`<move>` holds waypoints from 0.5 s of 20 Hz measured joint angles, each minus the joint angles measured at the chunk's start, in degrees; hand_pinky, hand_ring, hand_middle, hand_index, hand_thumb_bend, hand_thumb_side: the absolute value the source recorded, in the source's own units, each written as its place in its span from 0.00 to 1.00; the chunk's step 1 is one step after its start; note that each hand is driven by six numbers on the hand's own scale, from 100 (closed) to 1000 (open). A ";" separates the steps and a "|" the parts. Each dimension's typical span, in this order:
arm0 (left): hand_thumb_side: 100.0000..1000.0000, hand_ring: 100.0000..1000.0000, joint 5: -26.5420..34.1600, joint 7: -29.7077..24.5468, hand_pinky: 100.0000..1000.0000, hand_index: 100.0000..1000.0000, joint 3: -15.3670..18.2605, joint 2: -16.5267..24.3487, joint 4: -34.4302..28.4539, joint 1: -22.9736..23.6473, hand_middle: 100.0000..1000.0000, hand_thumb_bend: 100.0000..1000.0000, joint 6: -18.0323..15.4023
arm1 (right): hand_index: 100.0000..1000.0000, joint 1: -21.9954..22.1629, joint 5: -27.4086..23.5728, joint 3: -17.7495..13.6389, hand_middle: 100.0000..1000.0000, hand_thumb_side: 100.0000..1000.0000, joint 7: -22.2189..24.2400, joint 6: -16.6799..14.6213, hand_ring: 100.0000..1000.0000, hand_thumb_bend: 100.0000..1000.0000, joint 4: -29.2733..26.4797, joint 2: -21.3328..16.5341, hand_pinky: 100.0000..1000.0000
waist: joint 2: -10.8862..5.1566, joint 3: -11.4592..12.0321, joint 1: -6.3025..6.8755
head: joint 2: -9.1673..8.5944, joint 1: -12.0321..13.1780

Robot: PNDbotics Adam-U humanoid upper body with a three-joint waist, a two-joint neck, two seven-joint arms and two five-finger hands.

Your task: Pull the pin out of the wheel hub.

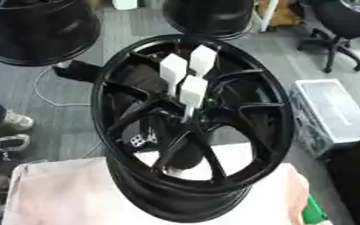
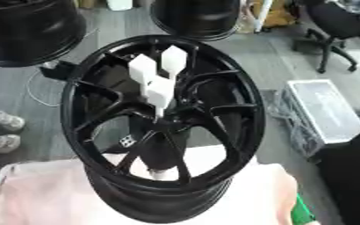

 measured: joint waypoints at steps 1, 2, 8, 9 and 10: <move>0.98 0.58 0.02 0.25 0.49 0.65 0.26 0.00 0.00 0.00 0.58 0.21 -0.06 | 0.66 1.32 0.13 -1.38 0.55 0.00 -0.85 0.85 0.29 0.34 1.36 0.66 0.26 | 0.01 -0.54 0.10 | 0.00 0.25; 0.99 0.58 0.06 0.49 0.49 0.65 0.47 0.00 0.00 0.00 0.58 0.21 -0.10 | 0.70 2.66 0.17 -2.78 0.59 0.00 -1.70 1.69 0.30 0.33 2.73 1.54 0.27 | 0.07 -1.12 0.20 | 0.00 0.52; 0.99 0.58 0.42 1.13 0.49 0.65 0.97 -0.09 -0.04 -1.11 0.58 0.20 -0.23 | 0.88 10.62 -2.32 -11.03 0.79 0.06 -6.71 6.69 0.37 0.34 10.98 8.90 0.32 | 1.82 -0.98 1.53 | 0.01 0.13; 0.99 0.58 0.46 1.12 0.49 0.65 0.96 -0.09 -0.05 -1.24 0.58 0.20 -0.24 | 0.89 11.86 -3.04 -12.11 0.81 0.10 -7.48 7.46 0.38 0.36 12.25 10.15 0.33 | 1.93 -0.62 1.75 | 0.01 -0.29; 0.99 0.58 0.49 1.10 0.49 0.65 0.94 -0.11 -0.05 -1.35 0.58 0.20 -0.25 | 0.90 13.23 -3.85 -12.86 0.83 0.12 -8.34 8.33 0.38 0.37 13.66 11.52 0.33 | 2.01 -0.17 1.89 | 0.01 -0.80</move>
